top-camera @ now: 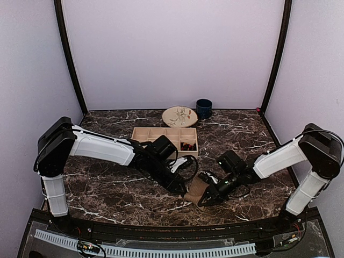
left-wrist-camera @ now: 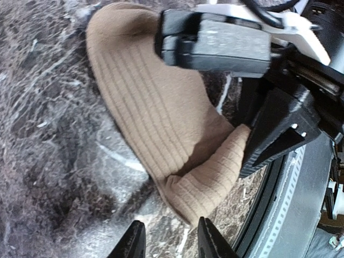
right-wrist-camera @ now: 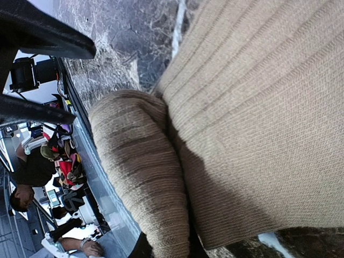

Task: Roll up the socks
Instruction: Roll the sock at the center of the board.

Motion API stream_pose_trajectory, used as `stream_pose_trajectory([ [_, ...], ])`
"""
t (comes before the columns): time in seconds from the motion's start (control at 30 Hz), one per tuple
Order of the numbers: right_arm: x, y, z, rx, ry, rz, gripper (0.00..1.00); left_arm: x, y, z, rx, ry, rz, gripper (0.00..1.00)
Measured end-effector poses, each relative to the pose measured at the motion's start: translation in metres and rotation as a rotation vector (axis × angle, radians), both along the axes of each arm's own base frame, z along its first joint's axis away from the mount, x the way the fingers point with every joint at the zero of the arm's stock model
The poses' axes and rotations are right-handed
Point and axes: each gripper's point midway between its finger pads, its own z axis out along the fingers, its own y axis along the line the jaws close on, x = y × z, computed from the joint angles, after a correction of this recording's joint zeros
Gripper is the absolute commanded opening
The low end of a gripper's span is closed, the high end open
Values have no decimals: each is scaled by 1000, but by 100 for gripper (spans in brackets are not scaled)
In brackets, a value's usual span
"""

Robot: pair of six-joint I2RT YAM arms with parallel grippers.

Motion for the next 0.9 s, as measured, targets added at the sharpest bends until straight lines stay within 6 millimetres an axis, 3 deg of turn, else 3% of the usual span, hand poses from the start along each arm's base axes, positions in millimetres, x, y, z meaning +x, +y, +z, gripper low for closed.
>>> stream_pose_trajectory([
  [0.4, -4, 1, 0, 27, 51, -6, 5, -14, -20, 14, -71, 13, -103, 36],
  [0.9, -7, -2, -4, 51, 103, -34, 4, -21, -16, -1, -21, 36, -132, 36],
])
